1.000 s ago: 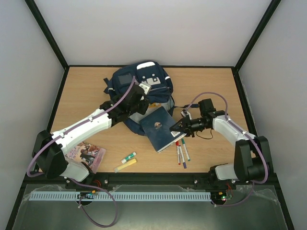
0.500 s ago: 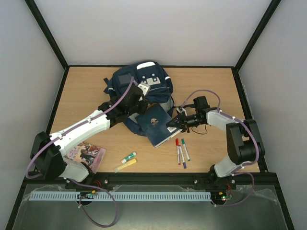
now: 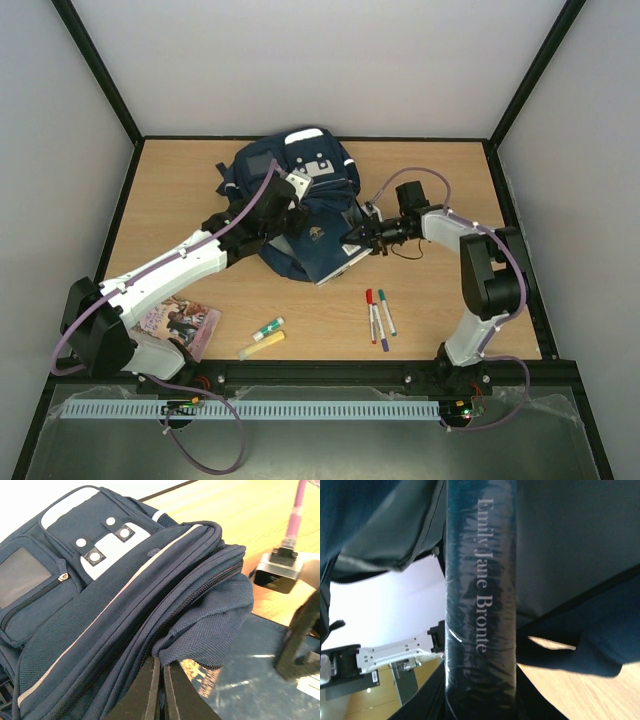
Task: Pack the student bag
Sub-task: Place the book in the student bag.
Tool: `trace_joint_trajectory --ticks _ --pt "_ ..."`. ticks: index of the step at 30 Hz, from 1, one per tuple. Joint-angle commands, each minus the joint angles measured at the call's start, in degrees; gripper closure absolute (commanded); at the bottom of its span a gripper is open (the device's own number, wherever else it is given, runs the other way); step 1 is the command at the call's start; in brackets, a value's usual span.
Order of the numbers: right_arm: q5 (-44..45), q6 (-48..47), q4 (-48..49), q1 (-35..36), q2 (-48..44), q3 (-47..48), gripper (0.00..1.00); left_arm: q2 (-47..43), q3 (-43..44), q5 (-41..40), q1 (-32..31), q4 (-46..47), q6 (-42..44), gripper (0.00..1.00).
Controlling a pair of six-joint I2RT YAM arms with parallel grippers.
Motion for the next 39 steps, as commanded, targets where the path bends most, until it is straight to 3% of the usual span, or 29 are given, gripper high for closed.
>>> trace_joint_trajectory --ticks 1,8,12,15,20,25,32,39 --pt "-3.94 5.24 6.34 0.35 2.41 4.74 0.99 -3.03 0.5 0.23 0.06 6.4 0.38 0.98" --pt "6.54 8.95 10.26 0.38 3.43 5.1 0.99 -3.38 0.37 0.29 0.07 6.4 0.47 0.98" --pt "8.27 14.16 13.87 0.41 5.78 2.27 0.99 -3.43 0.2 0.23 0.05 6.32 0.61 0.98" --pt "9.11 11.97 12.3 0.36 7.77 2.91 0.98 -3.52 0.13 0.12 0.04 6.31 0.63 0.98" --pt "13.07 8.62 8.94 0.34 7.47 4.26 0.66 -3.75 0.04 -0.18 0.08 6.31 0.76 0.98" --pt "17.64 5.12 5.49 0.4 4.43 3.84 0.44 -3.87 -0.2 -0.43 0.13 6.36 0.96 0.98" --pt "28.71 -3.28 -2.29 0.33 -2.05 2.88 0.31 -3.51 -0.98 -1.56 0.06 6.78 2.06 0.98" --pt "35.73 -17.53 -11.28 0.32 -10.25 2.16 0.29 -3.78 -1.65 -1.53 0.04 7.13 2.42 0.98"
